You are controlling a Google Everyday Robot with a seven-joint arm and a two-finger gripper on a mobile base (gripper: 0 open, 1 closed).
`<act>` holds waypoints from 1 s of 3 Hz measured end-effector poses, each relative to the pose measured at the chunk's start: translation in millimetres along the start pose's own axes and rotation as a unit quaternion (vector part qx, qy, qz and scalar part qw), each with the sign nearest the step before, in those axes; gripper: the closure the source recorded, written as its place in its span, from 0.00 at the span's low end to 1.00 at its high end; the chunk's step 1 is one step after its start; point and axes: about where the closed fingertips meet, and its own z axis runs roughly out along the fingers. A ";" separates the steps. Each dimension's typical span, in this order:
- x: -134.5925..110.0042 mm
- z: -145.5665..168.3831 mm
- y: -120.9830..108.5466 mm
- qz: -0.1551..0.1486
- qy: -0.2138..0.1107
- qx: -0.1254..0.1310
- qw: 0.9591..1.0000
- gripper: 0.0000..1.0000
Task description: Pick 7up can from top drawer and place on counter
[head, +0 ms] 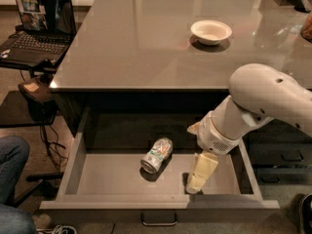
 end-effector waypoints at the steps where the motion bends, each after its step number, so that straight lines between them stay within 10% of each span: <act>1: 0.7 11.1 -9.5 0.037 -0.029 0.021 0.999 0.00; 2: -8.0 36.4 -51.2 0.114 -0.082 0.060 0.988 0.00; 3: -12.3 35.6 -65.0 0.124 -0.095 0.083 0.984 0.00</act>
Offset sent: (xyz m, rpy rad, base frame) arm 0.1167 0.0285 -0.0601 0.2668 -0.0561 -0.5122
